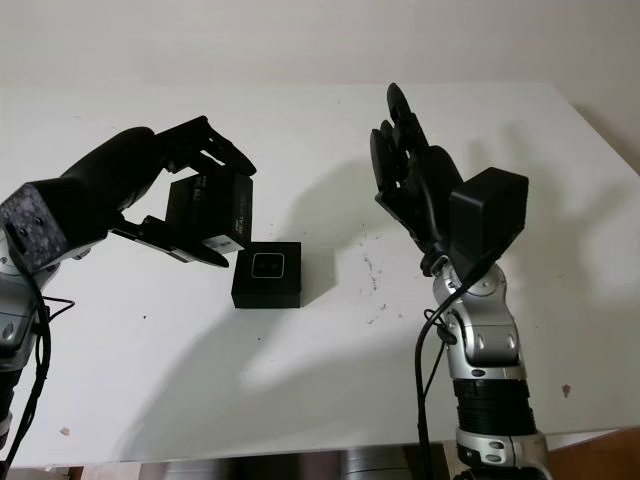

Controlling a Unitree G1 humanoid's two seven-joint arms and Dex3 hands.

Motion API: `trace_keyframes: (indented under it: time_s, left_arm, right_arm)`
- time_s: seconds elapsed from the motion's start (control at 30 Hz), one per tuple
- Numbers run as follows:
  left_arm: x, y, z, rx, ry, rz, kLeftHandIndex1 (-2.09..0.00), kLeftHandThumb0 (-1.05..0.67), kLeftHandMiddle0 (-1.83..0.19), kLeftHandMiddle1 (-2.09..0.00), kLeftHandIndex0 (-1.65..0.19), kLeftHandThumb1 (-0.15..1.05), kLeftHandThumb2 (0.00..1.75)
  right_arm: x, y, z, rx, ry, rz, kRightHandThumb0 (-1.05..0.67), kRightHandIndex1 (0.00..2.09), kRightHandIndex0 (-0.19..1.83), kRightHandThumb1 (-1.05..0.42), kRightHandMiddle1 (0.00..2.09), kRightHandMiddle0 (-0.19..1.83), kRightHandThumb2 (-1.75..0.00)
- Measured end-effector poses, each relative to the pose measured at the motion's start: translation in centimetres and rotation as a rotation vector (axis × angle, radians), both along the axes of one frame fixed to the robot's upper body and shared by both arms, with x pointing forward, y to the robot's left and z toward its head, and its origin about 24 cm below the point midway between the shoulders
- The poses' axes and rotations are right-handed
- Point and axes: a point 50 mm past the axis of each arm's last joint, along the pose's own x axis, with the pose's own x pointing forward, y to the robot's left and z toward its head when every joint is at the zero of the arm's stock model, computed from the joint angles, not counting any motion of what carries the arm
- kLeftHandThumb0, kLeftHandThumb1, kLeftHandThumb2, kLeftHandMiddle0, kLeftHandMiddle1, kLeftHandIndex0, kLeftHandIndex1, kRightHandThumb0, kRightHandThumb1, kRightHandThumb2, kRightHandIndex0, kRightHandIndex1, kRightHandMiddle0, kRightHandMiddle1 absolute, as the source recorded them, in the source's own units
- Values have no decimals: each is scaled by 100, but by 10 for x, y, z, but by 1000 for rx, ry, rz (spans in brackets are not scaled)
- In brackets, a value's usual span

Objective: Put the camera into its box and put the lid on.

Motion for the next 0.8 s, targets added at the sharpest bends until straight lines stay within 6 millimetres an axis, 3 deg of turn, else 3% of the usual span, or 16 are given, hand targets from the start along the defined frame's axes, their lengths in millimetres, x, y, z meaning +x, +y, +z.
trace_keyframes:
  time_s: [0.4, 0.8]
  left_arm:
    - [-4, -26, -23, 78, 63, -58, -138, -12, -31, -146, -24, 98, 5]
    - [4, -33, -41, 170, 82, 19, -142, -12, -30, -160, -22, 97, 5]
  right_arm:
    - [0, 1, 0, 33, 0, 0, -70, 4, -11, -105, 3, -6, -60]
    - [-1, 2, 1, 39, -6, 15, -70, 4, -13, -105, 2, -9, -61]
